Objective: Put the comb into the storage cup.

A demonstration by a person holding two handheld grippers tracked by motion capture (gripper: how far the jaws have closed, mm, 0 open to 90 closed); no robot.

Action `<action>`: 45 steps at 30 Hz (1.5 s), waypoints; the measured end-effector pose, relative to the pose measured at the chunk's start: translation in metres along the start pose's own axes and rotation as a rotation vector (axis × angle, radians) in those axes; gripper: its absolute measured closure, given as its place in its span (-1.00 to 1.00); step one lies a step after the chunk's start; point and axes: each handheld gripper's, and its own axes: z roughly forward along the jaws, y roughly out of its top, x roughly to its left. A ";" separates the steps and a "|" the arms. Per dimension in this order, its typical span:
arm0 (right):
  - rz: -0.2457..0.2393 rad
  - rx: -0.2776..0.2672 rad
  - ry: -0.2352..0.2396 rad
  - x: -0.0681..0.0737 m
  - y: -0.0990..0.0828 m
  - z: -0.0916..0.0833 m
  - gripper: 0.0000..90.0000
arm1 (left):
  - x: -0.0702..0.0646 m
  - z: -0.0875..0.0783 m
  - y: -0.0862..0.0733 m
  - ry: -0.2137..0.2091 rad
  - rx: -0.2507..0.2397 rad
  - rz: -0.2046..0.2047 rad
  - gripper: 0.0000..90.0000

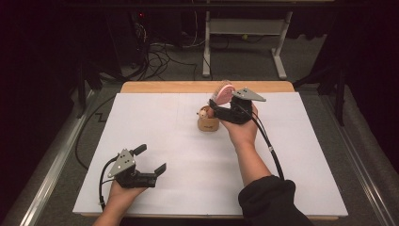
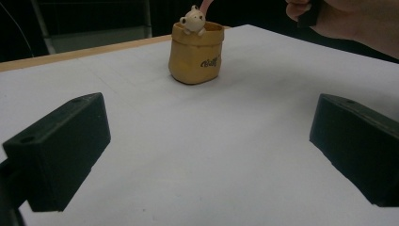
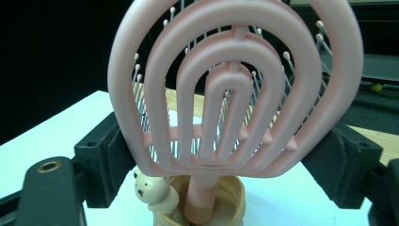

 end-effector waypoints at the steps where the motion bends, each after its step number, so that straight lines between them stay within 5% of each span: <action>1: 0.000 0.001 0.000 -0.001 -0.001 -0.001 -0.59 | 0.000 0.000 0.000 -0.001 0.000 0.000 -1.00; 36: 0.061 0.030 -0.015 -0.021 -0.021 -0.023 -0.70 | -0.001 0.000 0.000 0.002 0.006 0.007 -1.00; 45: 0.063 0.030 -0.022 -0.025 -0.024 -0.029 -0.88 | -0.002 0.001 0.000 0.000 0.010 0.010 -1.00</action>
